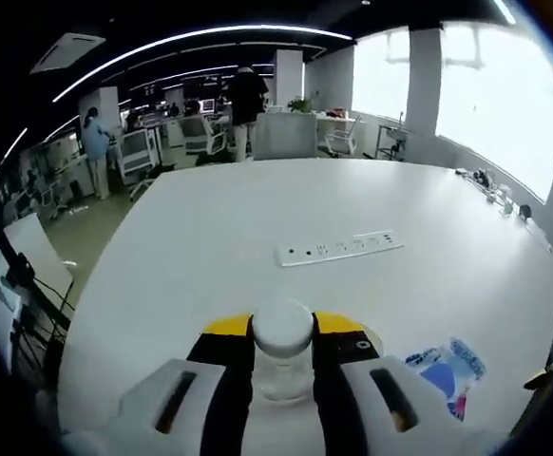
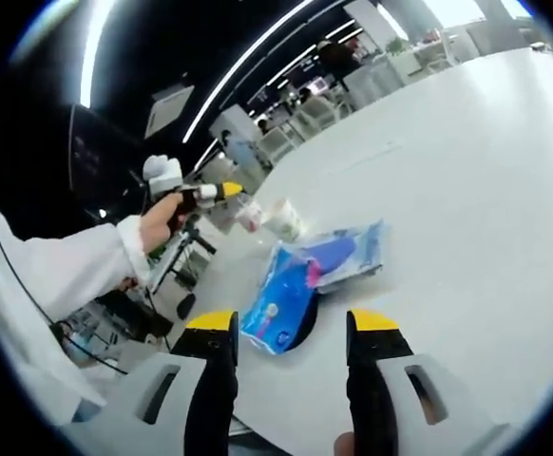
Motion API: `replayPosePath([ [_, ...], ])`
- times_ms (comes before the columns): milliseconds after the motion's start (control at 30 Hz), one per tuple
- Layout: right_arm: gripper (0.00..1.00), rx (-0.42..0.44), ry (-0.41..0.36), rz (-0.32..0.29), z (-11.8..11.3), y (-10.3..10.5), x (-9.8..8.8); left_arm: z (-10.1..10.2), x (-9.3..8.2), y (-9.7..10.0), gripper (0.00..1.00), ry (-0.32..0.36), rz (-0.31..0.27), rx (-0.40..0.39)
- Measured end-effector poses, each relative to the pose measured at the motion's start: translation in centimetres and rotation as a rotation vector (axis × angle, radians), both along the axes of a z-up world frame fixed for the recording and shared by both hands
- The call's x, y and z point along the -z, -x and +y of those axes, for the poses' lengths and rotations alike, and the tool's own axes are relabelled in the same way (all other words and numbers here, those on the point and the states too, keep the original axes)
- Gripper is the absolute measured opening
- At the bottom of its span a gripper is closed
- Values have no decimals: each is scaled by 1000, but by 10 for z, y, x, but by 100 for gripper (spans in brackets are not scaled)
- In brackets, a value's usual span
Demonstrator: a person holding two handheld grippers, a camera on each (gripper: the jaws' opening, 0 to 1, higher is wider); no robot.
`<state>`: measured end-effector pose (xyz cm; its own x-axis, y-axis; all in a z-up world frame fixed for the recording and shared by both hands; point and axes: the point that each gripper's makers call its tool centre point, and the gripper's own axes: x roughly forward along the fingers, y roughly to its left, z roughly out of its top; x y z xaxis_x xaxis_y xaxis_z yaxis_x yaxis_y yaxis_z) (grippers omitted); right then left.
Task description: Arrange the tabletop items into an orderly group along one side of the table until the central work area is clear of visible clutter.
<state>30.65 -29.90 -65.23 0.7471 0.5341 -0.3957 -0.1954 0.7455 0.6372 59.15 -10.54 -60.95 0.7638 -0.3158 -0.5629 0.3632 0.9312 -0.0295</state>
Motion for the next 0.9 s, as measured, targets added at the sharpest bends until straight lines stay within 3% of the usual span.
replayPosePath([
  [400,44,0,0,2,-4,2,2,3,1,4,21,-4,-37,-30],
  [900,43,11,9,-9,-9,5,0,2,3,6,22,1,-56,-4],
])
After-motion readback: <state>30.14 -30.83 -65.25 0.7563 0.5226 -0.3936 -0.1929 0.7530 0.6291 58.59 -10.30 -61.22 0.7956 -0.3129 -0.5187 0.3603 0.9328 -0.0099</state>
